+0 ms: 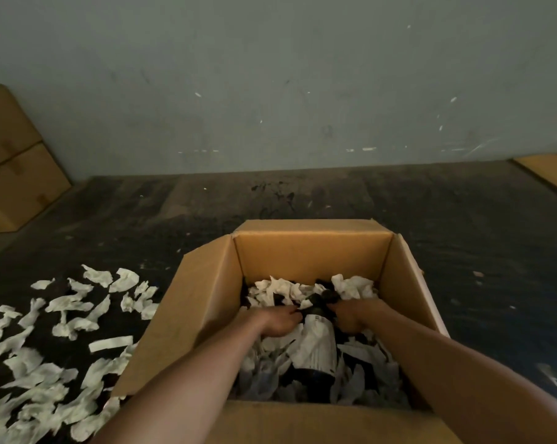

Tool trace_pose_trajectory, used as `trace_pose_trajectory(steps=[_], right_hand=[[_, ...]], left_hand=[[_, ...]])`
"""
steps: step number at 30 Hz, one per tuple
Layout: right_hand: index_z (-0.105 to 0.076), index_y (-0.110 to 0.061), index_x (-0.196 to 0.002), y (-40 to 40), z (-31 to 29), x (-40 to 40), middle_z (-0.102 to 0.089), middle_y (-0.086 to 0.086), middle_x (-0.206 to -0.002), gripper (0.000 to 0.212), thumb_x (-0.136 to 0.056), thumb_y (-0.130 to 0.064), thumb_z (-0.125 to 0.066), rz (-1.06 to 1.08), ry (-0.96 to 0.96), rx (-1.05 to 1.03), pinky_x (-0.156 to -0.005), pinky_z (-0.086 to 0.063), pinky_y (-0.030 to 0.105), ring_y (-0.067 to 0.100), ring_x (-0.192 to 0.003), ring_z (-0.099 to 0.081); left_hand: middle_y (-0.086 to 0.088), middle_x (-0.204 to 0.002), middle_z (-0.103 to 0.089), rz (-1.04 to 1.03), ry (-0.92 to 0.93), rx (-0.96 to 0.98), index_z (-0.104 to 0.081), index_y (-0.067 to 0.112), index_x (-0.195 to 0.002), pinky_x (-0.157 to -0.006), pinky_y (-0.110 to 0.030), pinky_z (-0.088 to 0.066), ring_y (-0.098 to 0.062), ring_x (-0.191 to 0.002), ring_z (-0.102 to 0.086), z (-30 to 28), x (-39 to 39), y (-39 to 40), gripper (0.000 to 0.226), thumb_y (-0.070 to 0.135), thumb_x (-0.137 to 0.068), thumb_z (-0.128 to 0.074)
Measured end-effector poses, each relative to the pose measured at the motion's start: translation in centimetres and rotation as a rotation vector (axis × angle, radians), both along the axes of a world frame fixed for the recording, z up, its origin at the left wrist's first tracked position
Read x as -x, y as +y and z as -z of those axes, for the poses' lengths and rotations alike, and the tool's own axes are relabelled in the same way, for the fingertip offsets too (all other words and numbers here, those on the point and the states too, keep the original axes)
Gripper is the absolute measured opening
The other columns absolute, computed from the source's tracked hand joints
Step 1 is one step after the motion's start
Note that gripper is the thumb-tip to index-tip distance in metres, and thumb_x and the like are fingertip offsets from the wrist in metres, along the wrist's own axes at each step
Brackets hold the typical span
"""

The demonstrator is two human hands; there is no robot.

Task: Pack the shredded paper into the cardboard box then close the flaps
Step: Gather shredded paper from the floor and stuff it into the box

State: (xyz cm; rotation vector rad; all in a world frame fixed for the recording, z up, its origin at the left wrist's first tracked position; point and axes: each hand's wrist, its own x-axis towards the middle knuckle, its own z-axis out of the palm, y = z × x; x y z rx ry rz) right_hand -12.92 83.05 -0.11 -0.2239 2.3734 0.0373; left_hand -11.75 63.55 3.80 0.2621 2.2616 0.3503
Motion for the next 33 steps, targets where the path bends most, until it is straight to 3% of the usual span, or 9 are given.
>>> trace_pose_trajectory(steps=[5, 10, 12, 15, 20, 23, 26, 29, 33], right_hand=[[-0.039, -0.019, -0.148, 0.4, -2.6, 0.0, -0.045, 0.008, -0.149, 0.052, -0.098, -0.029, -0.048, -0.007, 0.016, 0.086, -0.108, -0.04, 0.042, 0.03, -0.13, -0.046], [-0.045, -0.014, -0.144, 1.4, -7.0, -0.3, -0.048, 0.009, -0.145, 0.046, -0.098, -0.018, -0.043, 0.053, 0.082, 0.11, -0.104, -0.044, 0.04, 0.028, -0.127, -0.05], [-0.04, -0.014, -0.147, 1.5, -7.2, -2.3, -0.042, 0.01, -0.15, 0.05, -0.098, -0.021, -0.046, 0.019, -0.042, -0.006, -0.108, -0.038, 0.041, 0.028, -0.135, -0.043], [-0.051, -0.01, -0.138, 0.7, -6.7, -5.8, -0.052, 0.01, -0.14, 0.042, -0.098, -0.024, -0.049, -0.092, -0.227, -0.118, -0.098, -0.043, 0.038, 0.027, -0.123, -0.051], [-0.049, -0.009, -0.141, 0.0, -7.6, -6.8, -0.053, 0.011, -0.141, 0.045, -0.098, -0.023, -0.046, -0.101, -0.15, -0.134, -0.093, -0.049, 0.033, 0.027, -0.122, -0.054], [-0.048, -0.006, -0.141, 0.1, -10.3, -6.4, -0.05, 0.011, -0.142, 0.041, -0.102, -0.016, -0.04, 0.008, -0.063, -0.024, -0.057, -0.049, 0.016, 0.027, -0.119, -0.057], [-0.054, -0.009, -0.136, -0.1, -12.4, -6.5, -0.054, 0.011, -0.139, 0.038, -0.102, -0.021, -0.041, 0.072, 0.088, 0.108, -0.082, -0.051, 0.029, 0.026, -0.119, -0.055], [-0.052, -0.015, -0.137, -0.9, -13.3, -6.9, -0.054, 0.006, -0.139, 0.039, -0.101, -0.028, -0.047, 0.142, 0.247, 0.206, -0.1, -0.044, 0.037, 0.026, -0.122, -0.054], [-0.022, -0.021, -0.155, -4.2, -14.0, -8.4, -0.025, 0.012, -0.16, 0.061, -0.101, -0.041, -0.042, 0.178, 0.387, 0.223, -0.116, -0.028, 0.048, 0.035, -0.144, -0.029]], left_hand=[[-0.006, -0.16, -0.029, 0.068, 0.13, 0.089, -0.034, 0.023, -0.152, -0.114, -0.037, -0.031, -0.028, -0.142, -0.034, -0.8, 1.0, 0.1, 0.051, 0.036, -0.103, -0.032], [-0.007, -0.116, -0.063, -0.007, 0.435, 0.085, -0.063, 0.019, -0.108, -0.076, -0.034, -0.05, -0.024, -0.096, -0.061, -3.9, 0.4, -1.6, 0.027, 0.037, -0.099, -0.045], [-0.01, -0.116, -0.064, 0.013, 0.292, 0.158, -0.062, 0.014, -0.108, -0.066, -0.031, -0.048, -0.024, -0.091, -0.061, -3.8, -0.3, -2.2, 0.029, 0.035, -0.1, -0.044], [-0.009, -0.123, -0.061, 0.03, -0.156, 0.189, -0.058, 0.012, -0.127, -0.081, -0.036, -0.055, -0.025, -0.106, -0.065, -2.3, -2.5, -2.5, 0.038, 0.036, -0.102, -0.043], [-0.007, -0.126, -0.058, 0.15, -0.038, 0.175, -0.054, 0.011, -0.133, -0.077, -0.033, -0.046, -0.025, -0.106, -0.059, -1.0, -4.5, -2.5, 0.038, 0.028, -0.103, -0.039], [-0.007, -0.124, -0.061, 0.102, -0.016, 0.175, -0.059, 0.012, -0.13, -0.07, -0.029, -0.048, -0.023, -0.1, -0.059, -2.6, -4.3, -2.6, 0.035, 0.027, -0.102, -0.044], [-0.008, -0.131, -0.059, 0.092, 0.103, 0.149, -0.059, 0.011, -0.133, -0.083, -0.031, -0.048, -0.025, -0.115, -0.059, -5.6, -4.6, -2.9, 0.035, 0.024, -0.102, -0.048], [-0.005, -0.115, -0.066, 0.007, 0.407, -0.02, -0.068, 0.019, -0.114, -0.08, -0.037, -0.052, -0.02, -0.1, -0.064, -7.4, -5.1, -4.3, 0.028, 0.026, -0.1, -0.045], [0.007, -0.135, -0.058, -0.144, 0.799, -0.249, -0.055, 0.029, -0.134, -0.086, -0.031, -0.048, -0.014, -0.117, -0.057, -9.4, -7.3, -7.0, 0.036, 0.035, -0.101, -0.043]])
